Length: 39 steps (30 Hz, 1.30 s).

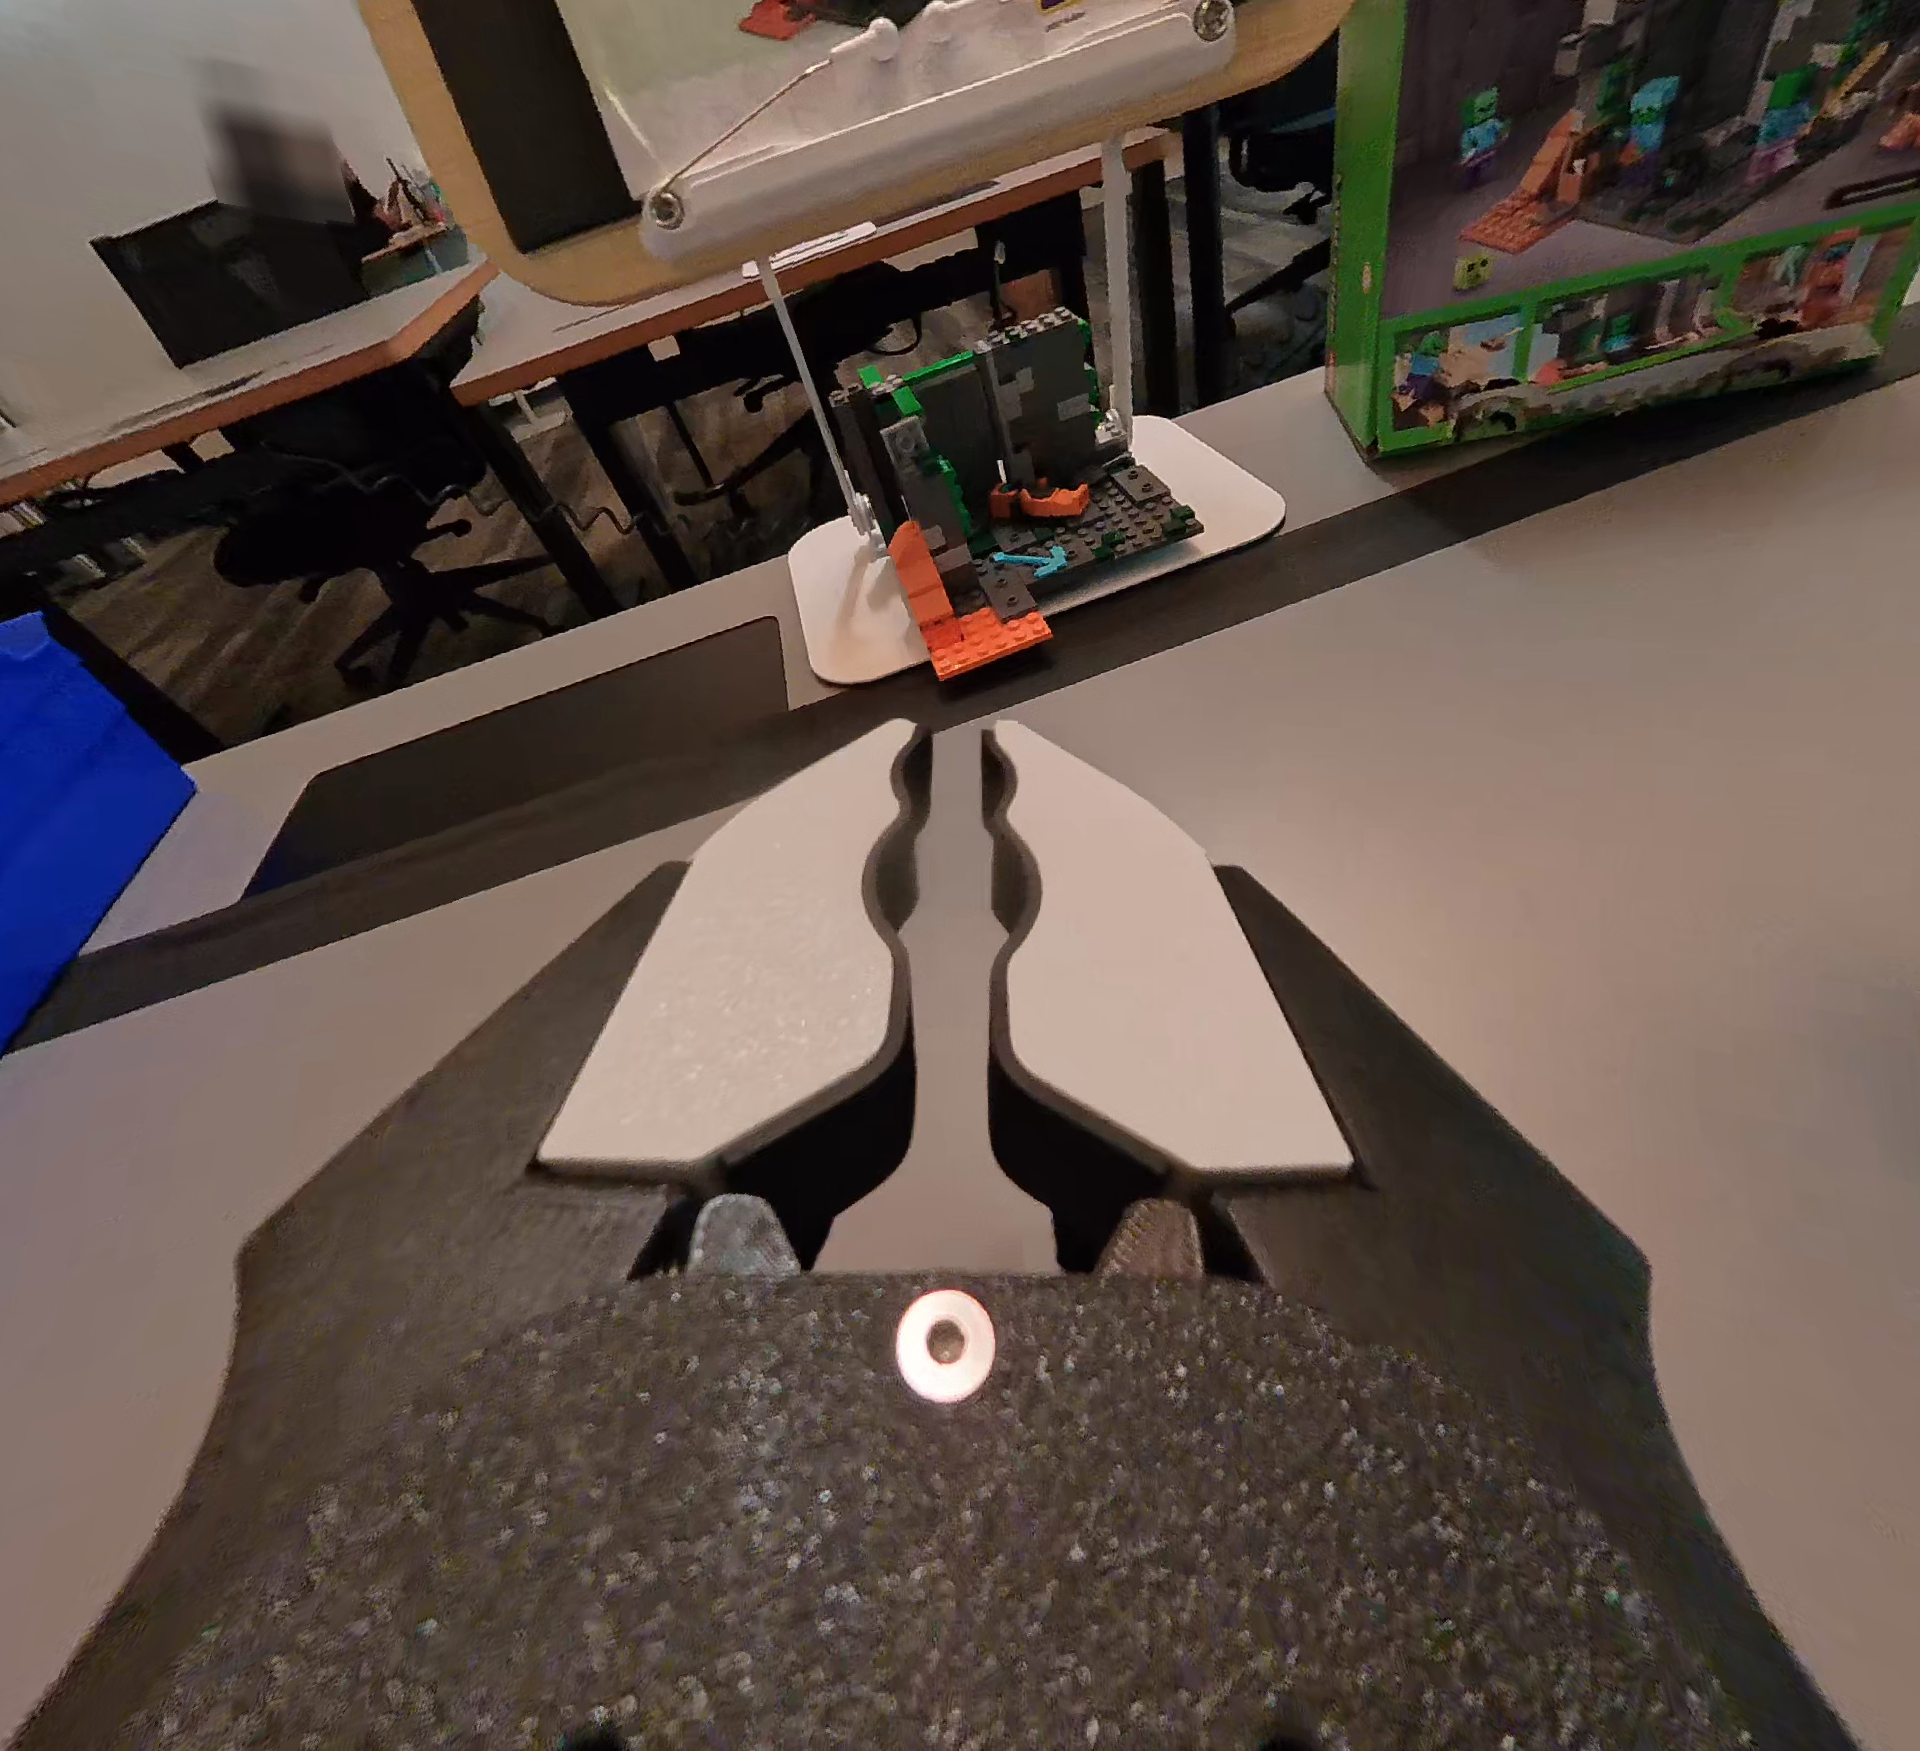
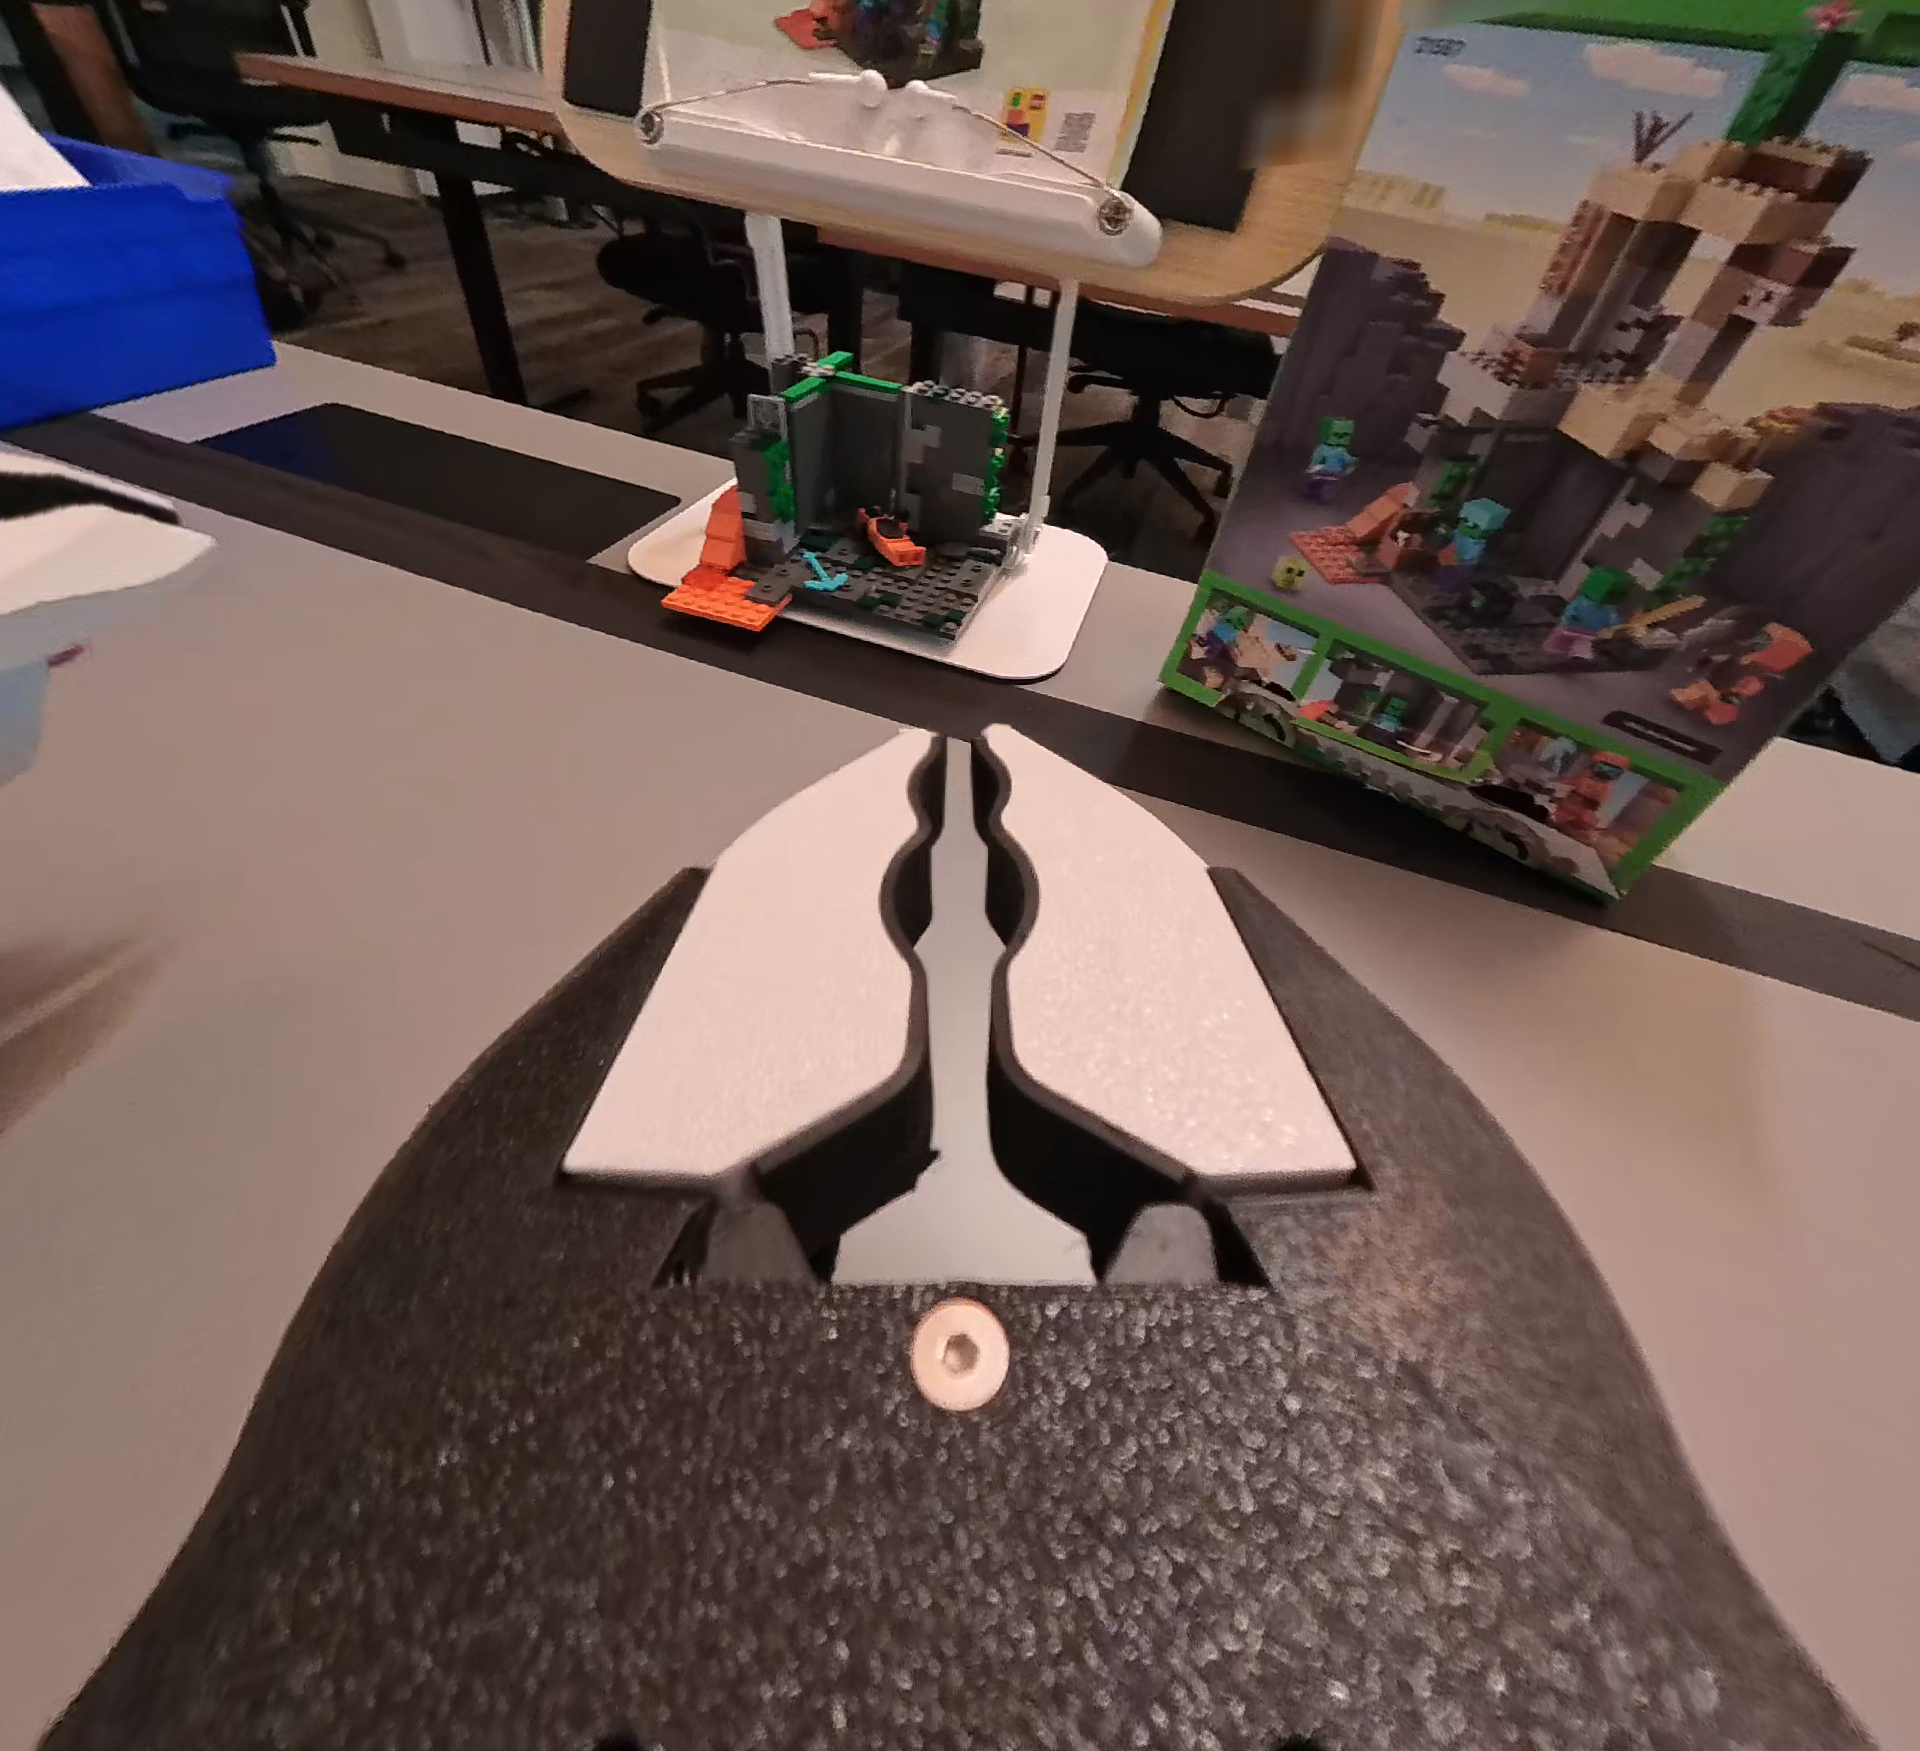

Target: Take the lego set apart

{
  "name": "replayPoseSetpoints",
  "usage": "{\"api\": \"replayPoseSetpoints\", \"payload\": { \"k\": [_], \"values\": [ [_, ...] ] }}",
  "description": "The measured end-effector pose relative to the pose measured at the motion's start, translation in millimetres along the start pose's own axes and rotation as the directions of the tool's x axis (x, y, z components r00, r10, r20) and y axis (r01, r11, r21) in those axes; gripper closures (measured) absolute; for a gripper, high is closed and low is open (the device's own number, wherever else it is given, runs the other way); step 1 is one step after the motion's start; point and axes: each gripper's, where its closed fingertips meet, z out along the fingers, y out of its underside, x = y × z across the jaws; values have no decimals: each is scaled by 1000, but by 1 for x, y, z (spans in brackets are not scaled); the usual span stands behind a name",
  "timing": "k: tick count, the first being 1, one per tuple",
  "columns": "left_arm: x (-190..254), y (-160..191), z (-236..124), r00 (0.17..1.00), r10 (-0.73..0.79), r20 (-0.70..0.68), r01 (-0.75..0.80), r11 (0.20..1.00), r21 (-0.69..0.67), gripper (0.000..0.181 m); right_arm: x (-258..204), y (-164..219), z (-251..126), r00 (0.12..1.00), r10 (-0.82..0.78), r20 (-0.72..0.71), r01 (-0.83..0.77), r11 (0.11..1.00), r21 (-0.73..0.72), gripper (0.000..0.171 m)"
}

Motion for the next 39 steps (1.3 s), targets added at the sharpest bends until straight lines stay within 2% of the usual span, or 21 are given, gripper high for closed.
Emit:
{"api": "replayPoseSetpoints", "payload": {
  "k": [4,7,11,14,17,27,34,39],
  "values": [
    [6,2,1,1000,-2,-25,1,1000,-7,163,-8,3,2,999,-5,33,5,1000,-7,162],
    [13,8,4,997,-27,-67,24,999,-40,148,-16,10,6,997,3,73,-1,999,-38,148],
    [23,16,9,992,-27,-120,19,997,-72,139,-24,18,13,994,1,107,7,998,-67,131],
    [31,24,11,987,-43,-154,25,993,-114,142,-30,23,16,991,1,134,12,995,-96,129],
    [38,29,11,985,-36,-169,14,992,-128,152,-34,29,16,987,21,162,1,991,-136,125],
    [46,16,5,978,-14,-207,5,999,-43,176,-38,40,16,981,-75,178,101,985,-142,139],
    [21,10,1,991,-52,-120,50,999,-21,181,-44,41,16,979,-83,189,110,984,-139,147],
    [6,4,0,991,-86,-107,86,996,-8,181,-45,42,14,978,-78,196,106,985,-134,162]
  ]
}}
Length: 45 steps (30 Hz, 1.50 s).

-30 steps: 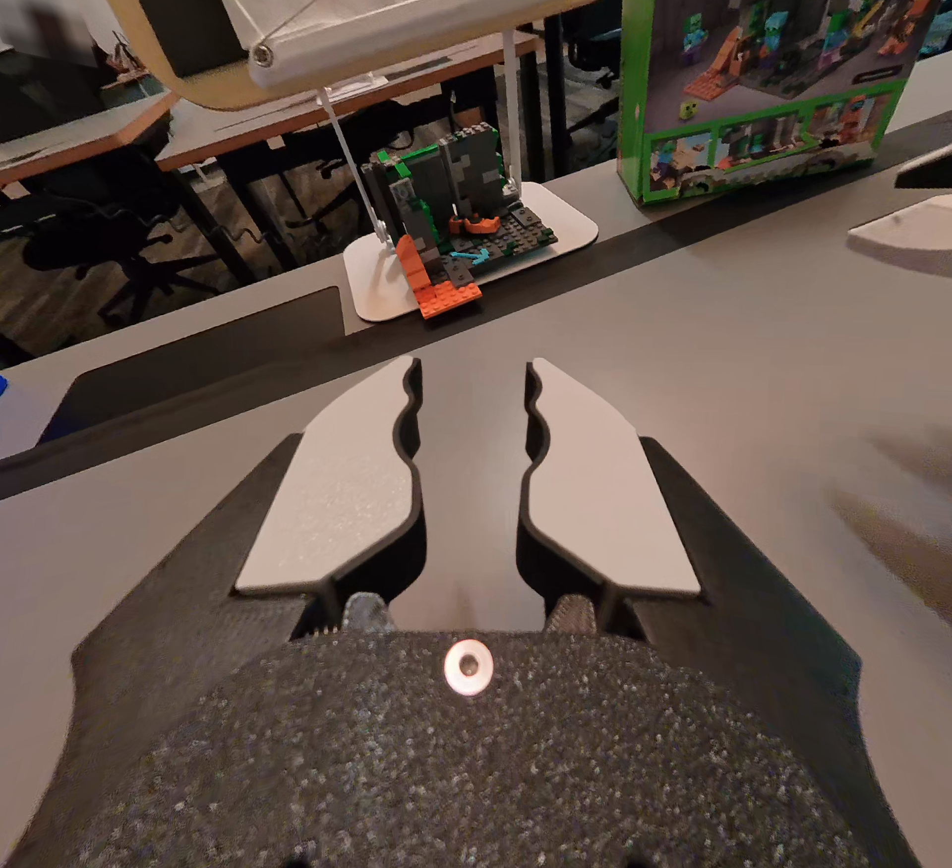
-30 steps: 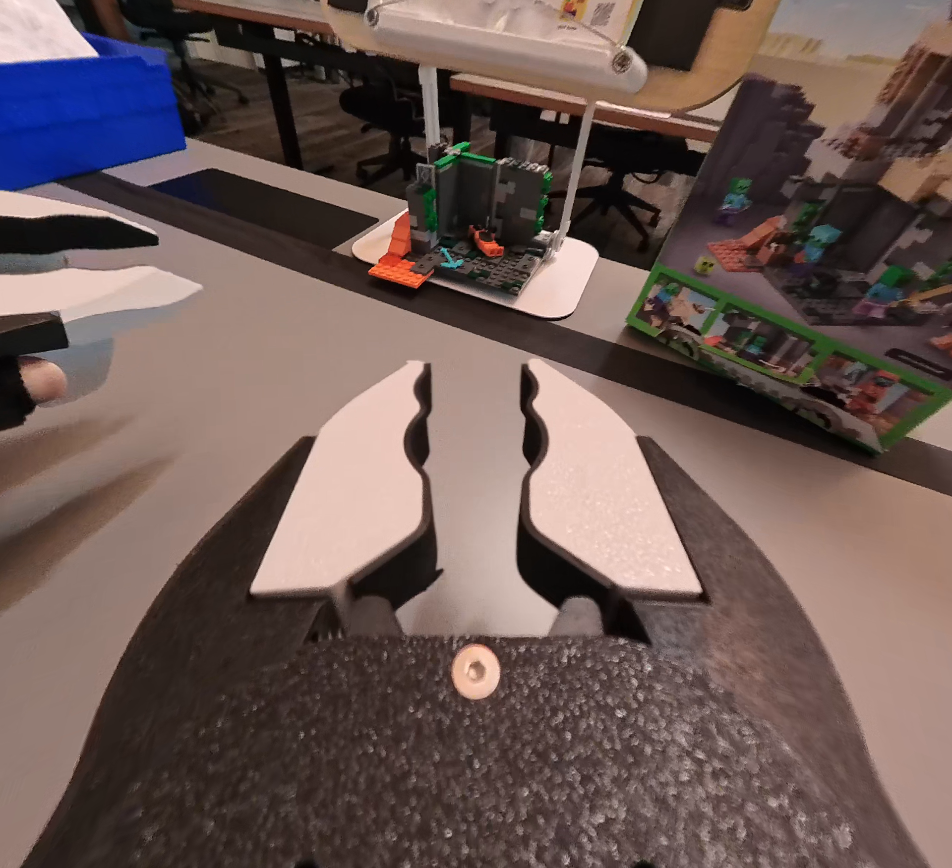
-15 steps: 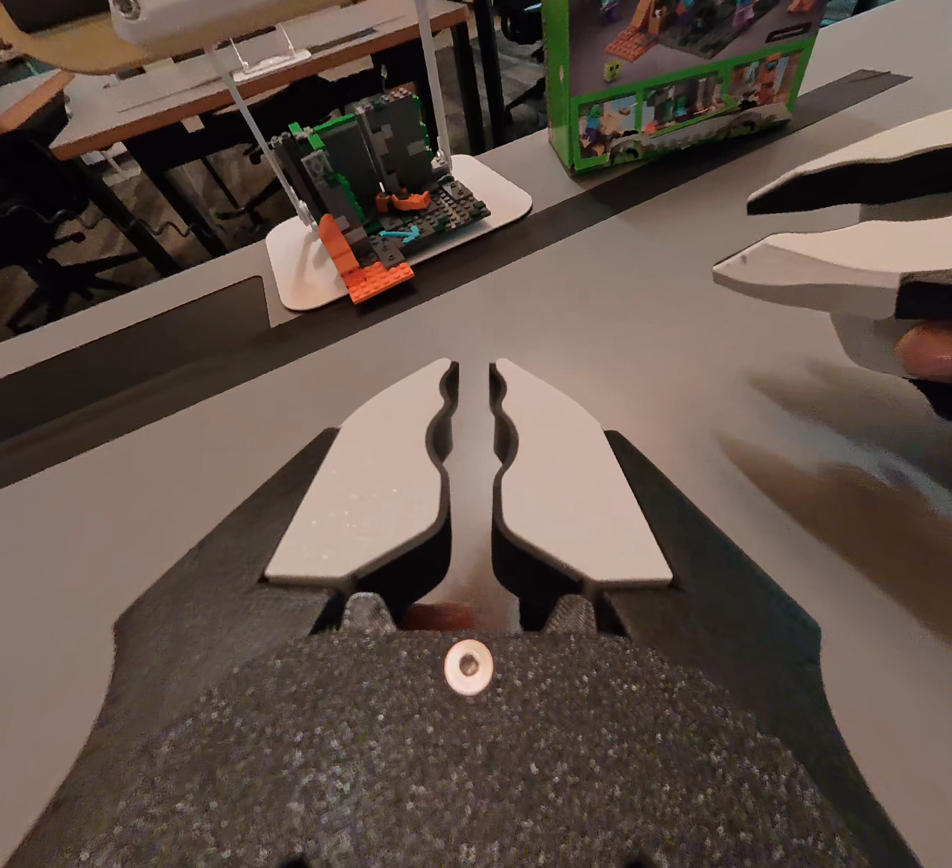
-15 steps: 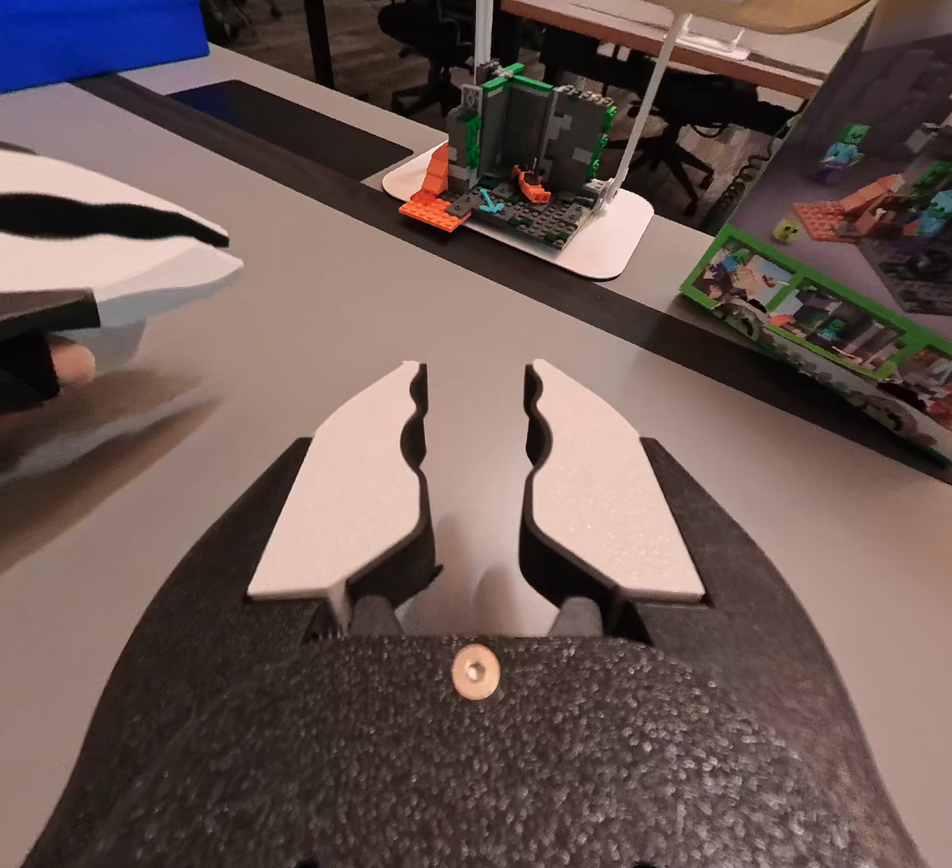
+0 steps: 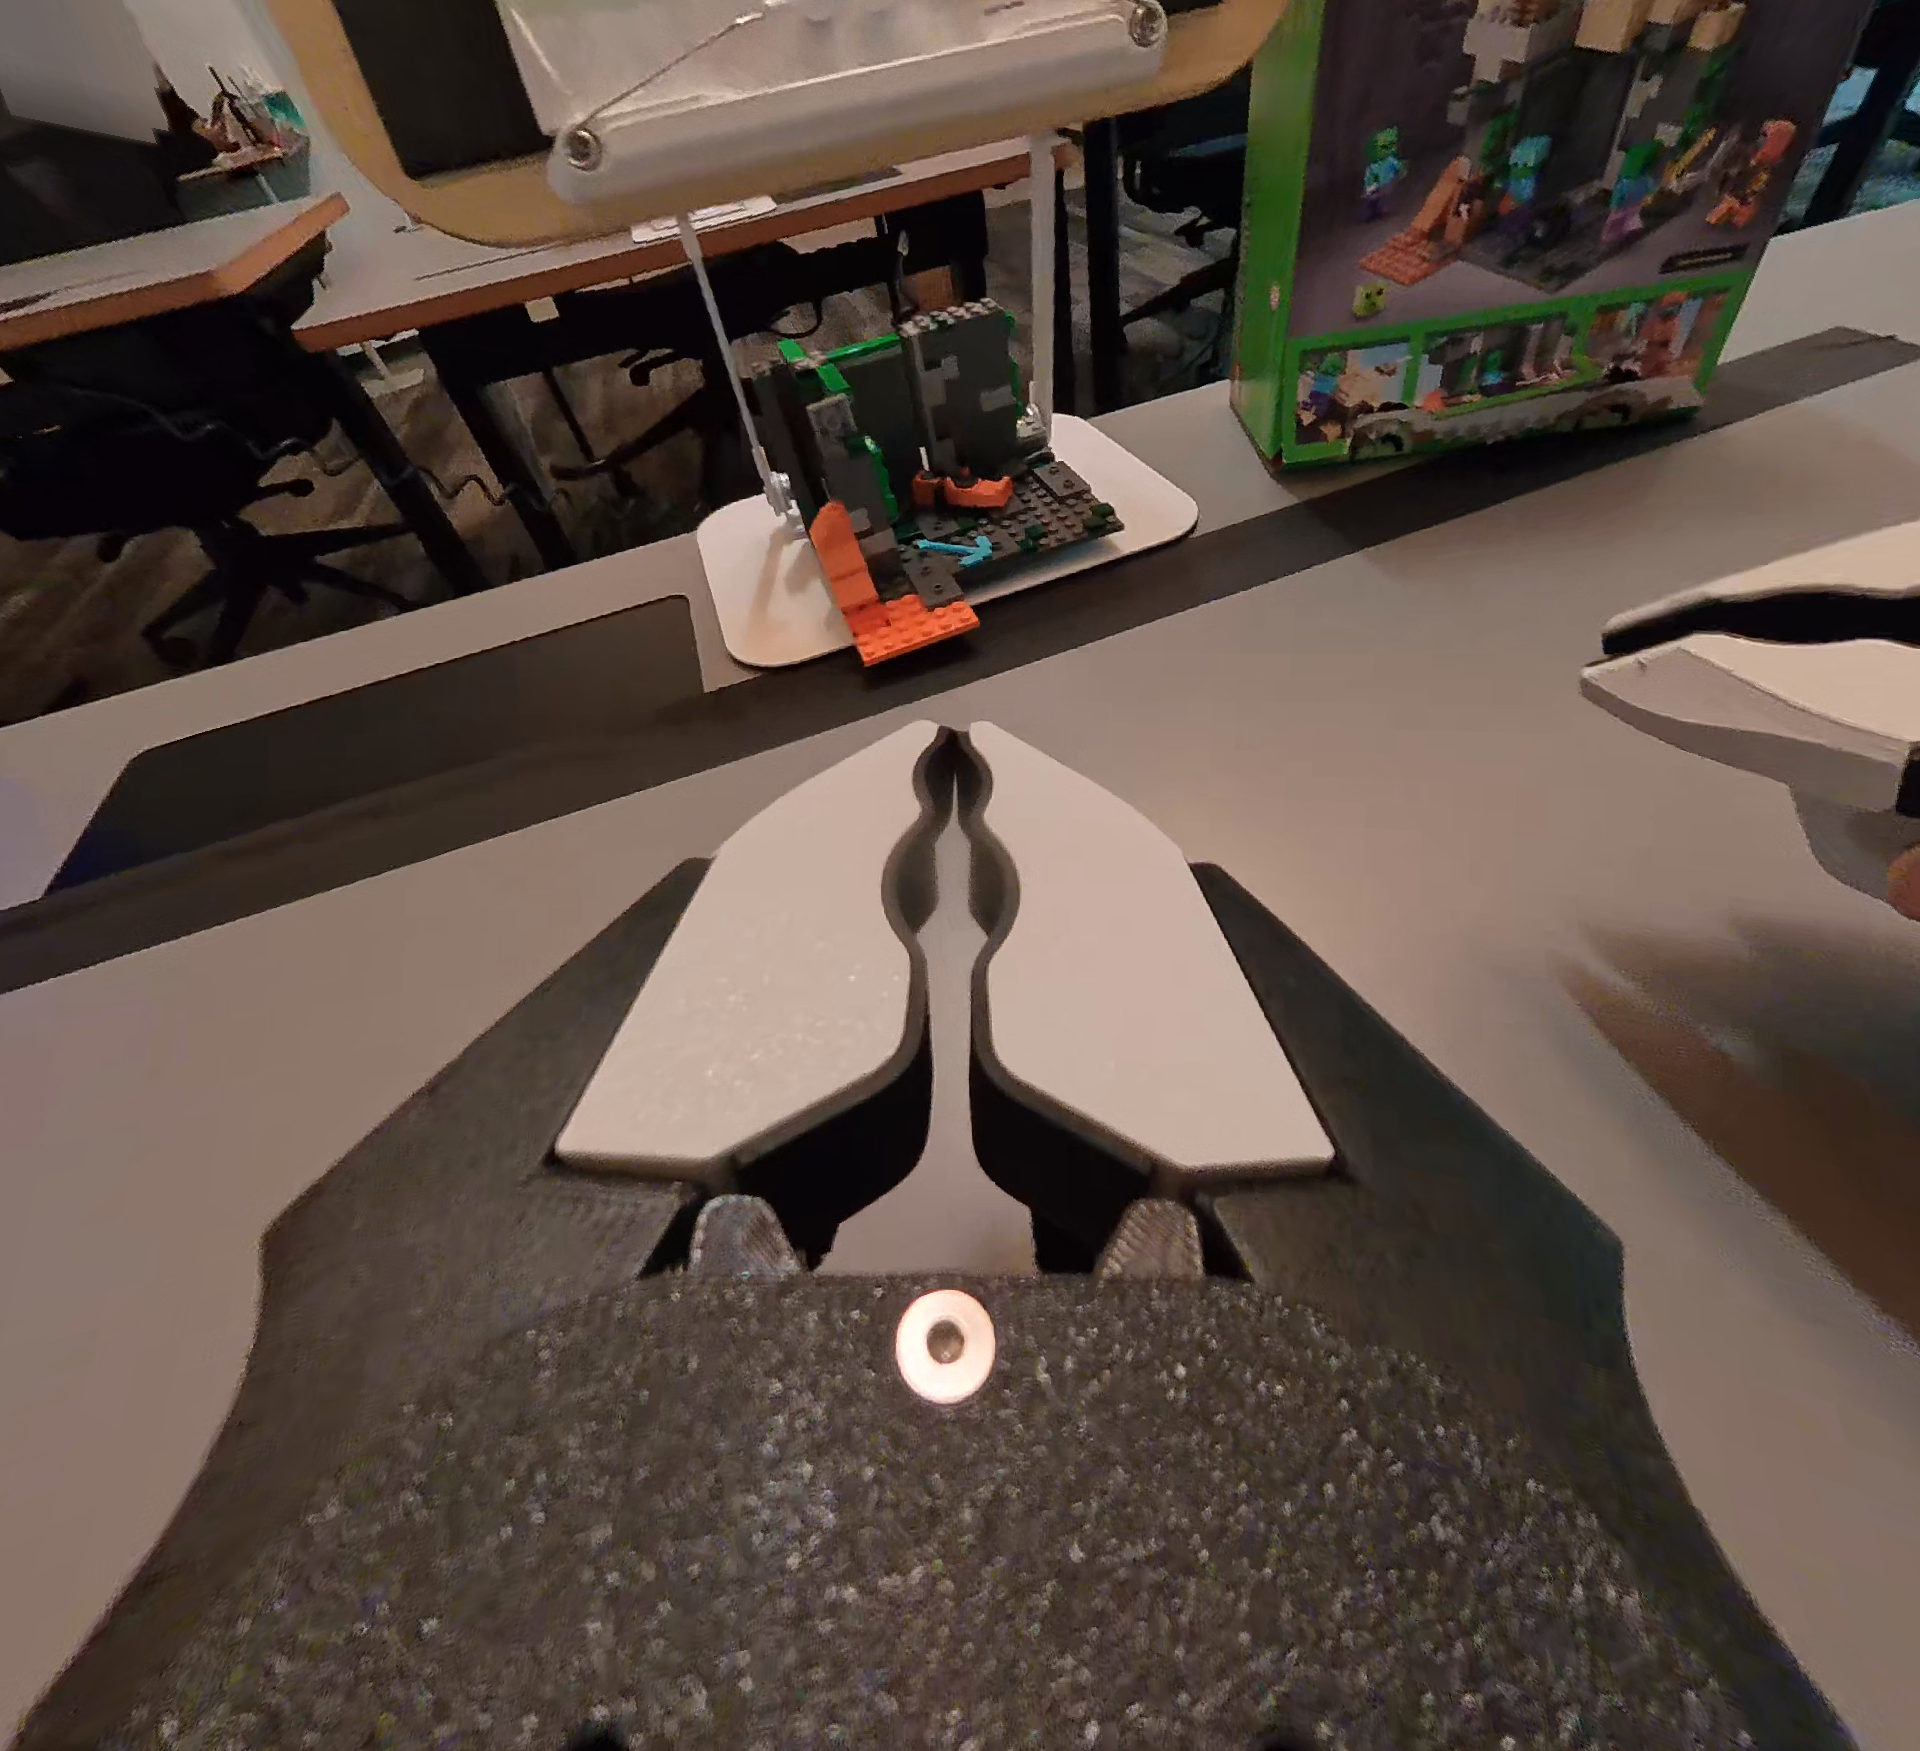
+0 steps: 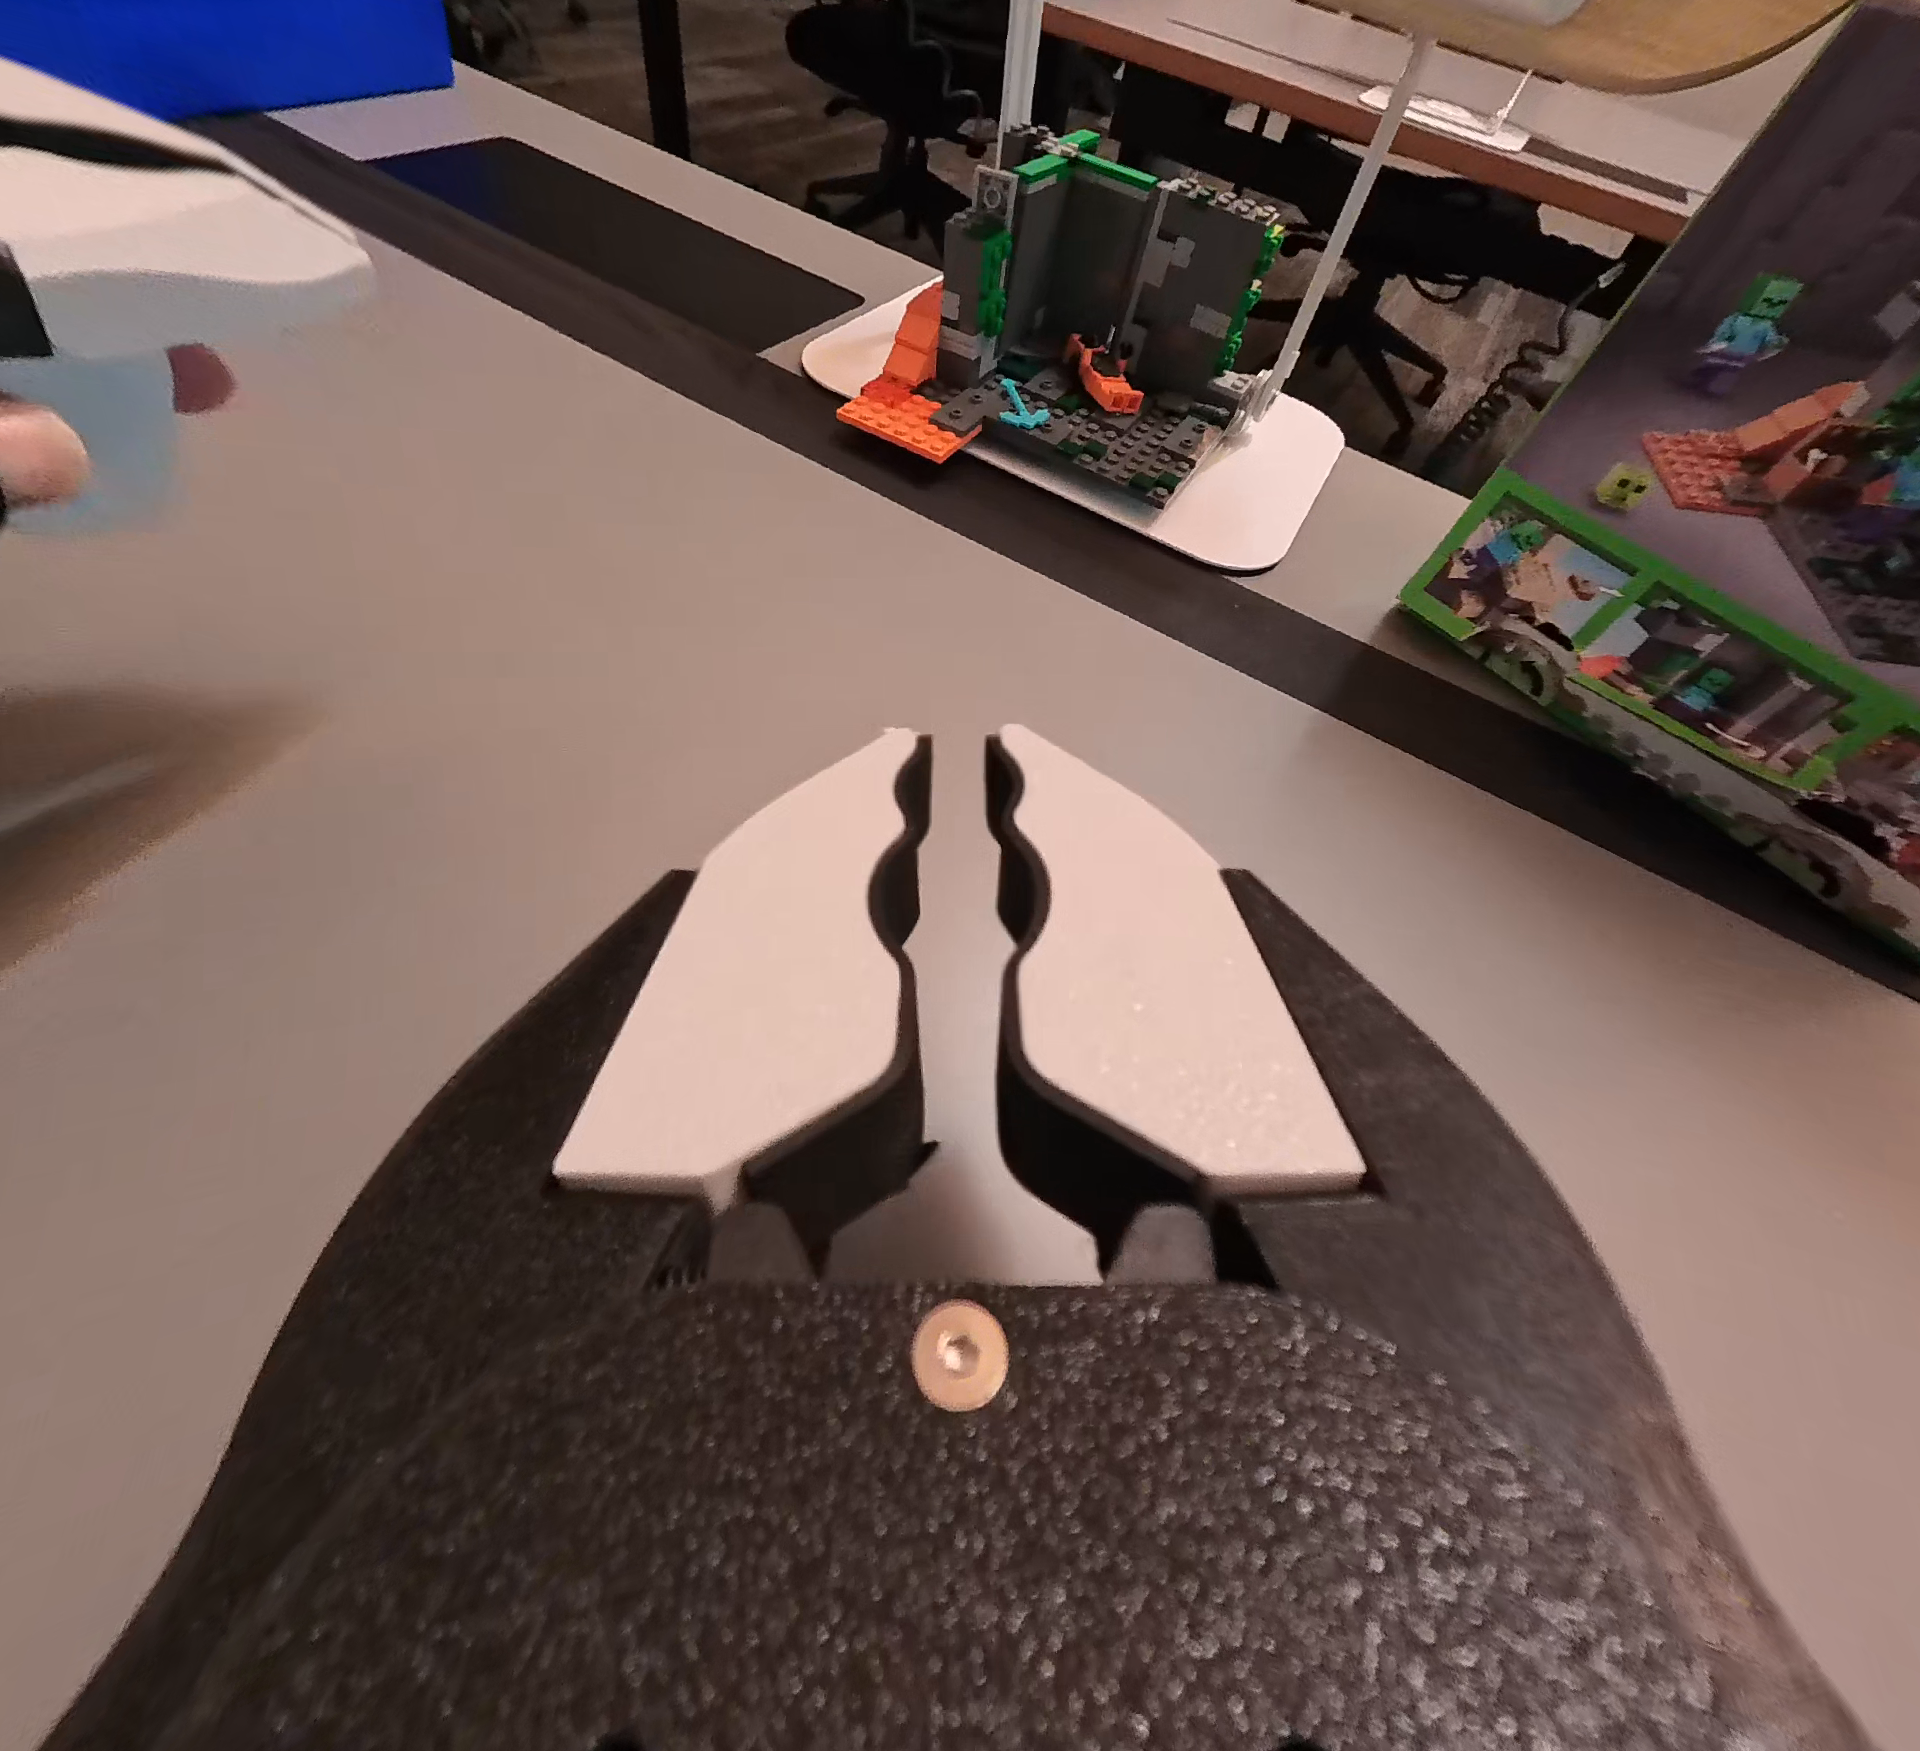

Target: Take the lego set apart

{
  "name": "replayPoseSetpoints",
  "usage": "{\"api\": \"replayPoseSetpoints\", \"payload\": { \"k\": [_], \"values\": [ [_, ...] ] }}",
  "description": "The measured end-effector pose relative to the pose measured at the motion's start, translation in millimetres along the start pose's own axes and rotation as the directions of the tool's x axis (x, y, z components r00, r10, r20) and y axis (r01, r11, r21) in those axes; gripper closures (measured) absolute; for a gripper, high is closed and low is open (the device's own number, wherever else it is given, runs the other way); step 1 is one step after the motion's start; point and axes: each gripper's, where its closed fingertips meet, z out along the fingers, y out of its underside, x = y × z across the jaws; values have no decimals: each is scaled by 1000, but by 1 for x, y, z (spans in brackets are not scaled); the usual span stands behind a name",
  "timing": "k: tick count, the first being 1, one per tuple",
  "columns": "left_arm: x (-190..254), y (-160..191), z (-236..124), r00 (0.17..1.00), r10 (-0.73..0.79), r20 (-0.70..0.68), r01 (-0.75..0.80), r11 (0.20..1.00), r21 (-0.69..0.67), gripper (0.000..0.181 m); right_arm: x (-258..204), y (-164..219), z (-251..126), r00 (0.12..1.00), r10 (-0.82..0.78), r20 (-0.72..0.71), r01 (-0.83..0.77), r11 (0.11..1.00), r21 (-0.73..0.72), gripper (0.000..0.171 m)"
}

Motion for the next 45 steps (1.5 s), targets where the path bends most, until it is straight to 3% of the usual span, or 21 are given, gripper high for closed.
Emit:
{"api": "replayPoseSetpoints", "payload": {
  "k": [2,7,12,14,17,19,25,29,33,40,45],
  "values": [
    [-9,-6,-3,1000,3,13,-3,1000,3,181,-2,-1,-2,1000,-2,9,2,1000,10,171],
    [-49,-41,-19,998,5,65,-7,1000,22,181,-1,-6,-2,1000,2,17,-3,1000,18,171],
    [-128,-60,-54,975,107,194,-103,994,-34,181,7,-6,-4,999,44,2,-44,999,24,171],
    [-170,-52,-81,955,200,221,-168,973,-156,181,13,-6,-7,998,62,-9,-62,998,27,171],
    [-235,-28,-138,923,301,240,-209,915,-346,156,20,-8,-8,994,106,-7,-106,994,39,171],
    [-266,-13,-181,928,296,227,-186,895,-405,148,23,-10,-7,993,115,-4,-115,993,39,171],
    [-291,52,-292,973,229,27,-186,847,-497,138,16,-13,-7,997,71,19,-72,997,41,171],
    [-290,108,-334,937,311,-157,-344,748,-567,129,7,-11,-5,998,48,45,-50,998,32,171],
    [-294,154,-354,889,347,-300,-457,615,-643,126,-2,-6,-6,998,-3,64,2,1000,19,171],
    [-311,196,-353,776,396,-491,-626,390,-675,133,-6,6,-3,996,-18,92,20,1000,-21,171],
    [-314,210,-345,670,421,-612,-727,204,-656,150,-5,15,-1,995,-22,101,27,998,-49,171]
  ]
}}
